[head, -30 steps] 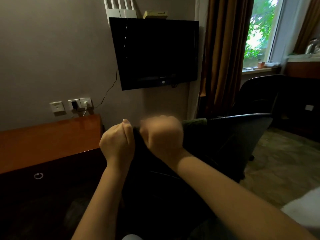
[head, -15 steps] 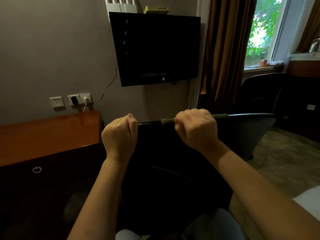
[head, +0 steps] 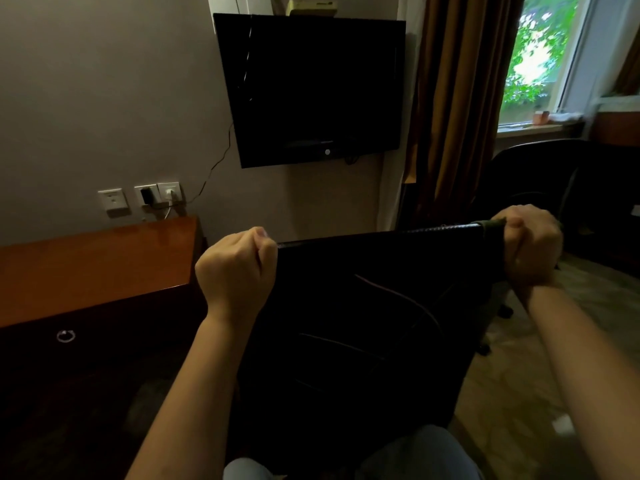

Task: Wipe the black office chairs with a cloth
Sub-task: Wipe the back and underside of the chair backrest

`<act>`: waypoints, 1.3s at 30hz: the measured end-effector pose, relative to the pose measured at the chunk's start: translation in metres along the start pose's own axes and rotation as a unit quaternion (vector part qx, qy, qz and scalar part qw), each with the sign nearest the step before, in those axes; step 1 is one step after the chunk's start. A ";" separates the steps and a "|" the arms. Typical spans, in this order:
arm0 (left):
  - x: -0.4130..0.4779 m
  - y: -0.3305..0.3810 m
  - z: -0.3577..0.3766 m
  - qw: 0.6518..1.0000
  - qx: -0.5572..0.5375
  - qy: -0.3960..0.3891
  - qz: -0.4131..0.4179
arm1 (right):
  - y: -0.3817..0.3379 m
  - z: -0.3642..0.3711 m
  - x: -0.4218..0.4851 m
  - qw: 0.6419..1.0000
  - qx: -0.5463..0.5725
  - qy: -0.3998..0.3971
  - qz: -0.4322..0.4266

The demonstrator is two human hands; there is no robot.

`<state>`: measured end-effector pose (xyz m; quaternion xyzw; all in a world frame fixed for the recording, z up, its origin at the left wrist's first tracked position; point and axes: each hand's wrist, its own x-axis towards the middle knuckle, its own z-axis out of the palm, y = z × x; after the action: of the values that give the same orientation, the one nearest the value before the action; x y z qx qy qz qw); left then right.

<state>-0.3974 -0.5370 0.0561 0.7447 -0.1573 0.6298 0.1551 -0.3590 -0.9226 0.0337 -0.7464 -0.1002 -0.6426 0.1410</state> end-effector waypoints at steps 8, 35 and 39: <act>-0.005 0.008 -0.009 0.998 0.012 0.007 -0.056 | -0.011 0.003 0.001 0.992 0.065 0.030 0.108; -0.007 -0.028 -0.038 0.951 -0.207 -0.167 -0.158 | -0.268 0.054 -0.008 0.974 0.024 0.005 -0.223; -0.007 -0.025 -0.035 0.958 -0.184 -0.160 -0.151 | -0.246 0.049 -0.005 0.971 0.031 -0.006 -0.238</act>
<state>-0.4188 -0.4990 0.0542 0.8093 -0.1790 0.4323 0.3551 -0.3955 -0.6746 0.0417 -0.7002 -0.2954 -0.6500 0.0068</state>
